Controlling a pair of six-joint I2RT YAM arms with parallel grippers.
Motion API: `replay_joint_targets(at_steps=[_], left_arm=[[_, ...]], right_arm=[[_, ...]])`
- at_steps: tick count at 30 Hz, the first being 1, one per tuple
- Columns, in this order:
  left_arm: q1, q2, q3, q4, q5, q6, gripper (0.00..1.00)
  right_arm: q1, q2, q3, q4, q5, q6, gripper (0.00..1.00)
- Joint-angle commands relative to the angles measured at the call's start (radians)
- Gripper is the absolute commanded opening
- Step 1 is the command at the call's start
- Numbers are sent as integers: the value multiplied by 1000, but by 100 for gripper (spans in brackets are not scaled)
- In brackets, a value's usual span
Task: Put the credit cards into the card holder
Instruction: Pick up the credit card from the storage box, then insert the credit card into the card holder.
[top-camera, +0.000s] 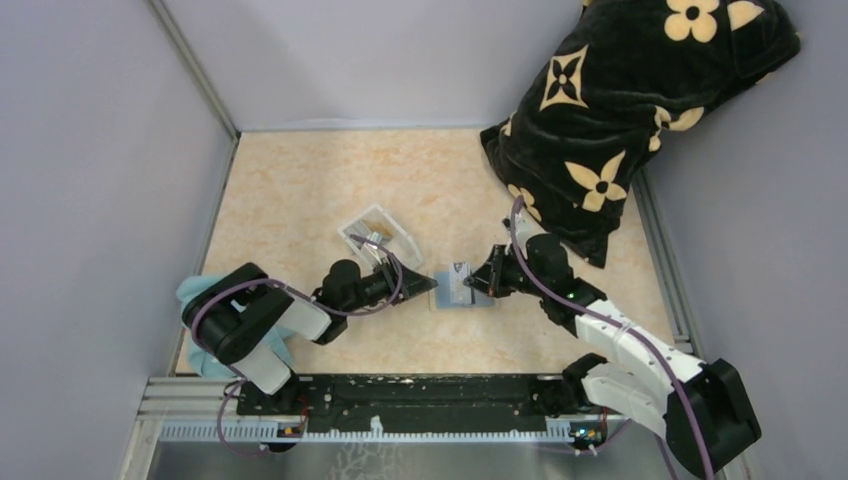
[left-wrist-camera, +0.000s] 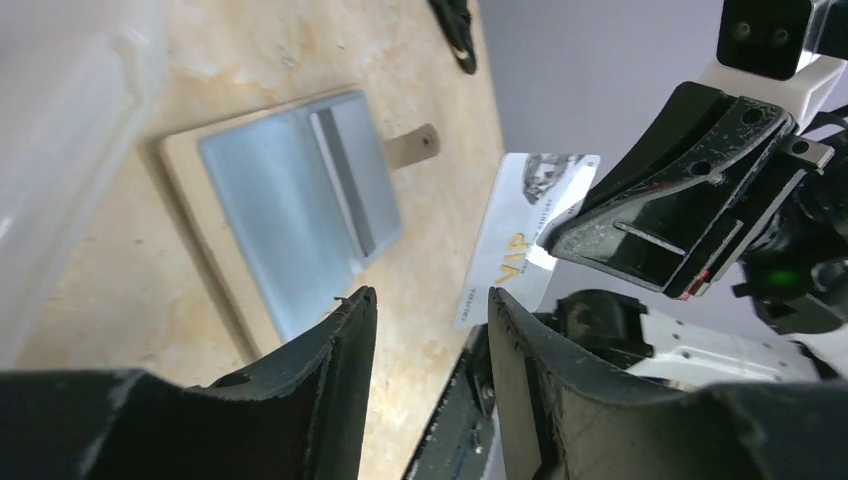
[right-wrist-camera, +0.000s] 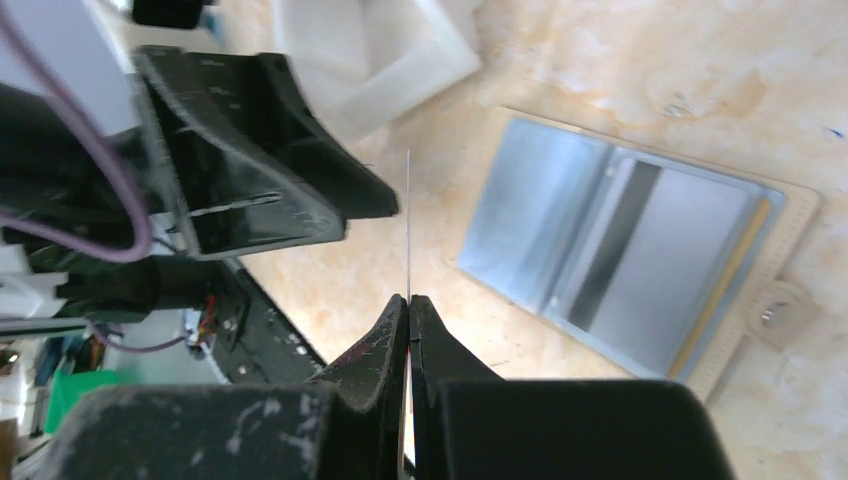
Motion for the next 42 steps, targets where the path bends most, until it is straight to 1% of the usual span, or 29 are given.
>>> replay_joint_targets(at_steps=[1, 2, 4, 6, 13, 17, 18, 27, 42], left_arm=[[-2, -103, 37, -310, -113, 125, 50], [-2, -119, 51, -354, -132, 145, 49], [-6, -143, 81, -499, -169, 182, 44], [-11, -149, 111, -572, -192, 211, 40], [-23, -106, 178, -687, -215, 252, 30], [-28, -84, 200, -718, -222, 268, 19], [-29, -80, 206, -723, -222, 271, 18], [-36, -40, 252, -781, -225, 301, 13], [-53, 1, 320, -872, -249, 331, 11]], right_arm=[[-24, 64, 58, -31, 71, -59, 0], [-29, 83, 58, -30, 73, -60, 0], [-43, 120, 57, -22, 73, -60, 0], [-56, 154, 57, -11, 71, -62, 0], [-98, 247, 62, 31, 34, -72, 0], [-117, 288, 68, 50, 12, -75, 0], [-122, 297, 68, 57, 5, -75, 0], [-163, 352, 70, 102, -62, -47, 0], [-182, 445, 73, 155, -129, -4, 0]])
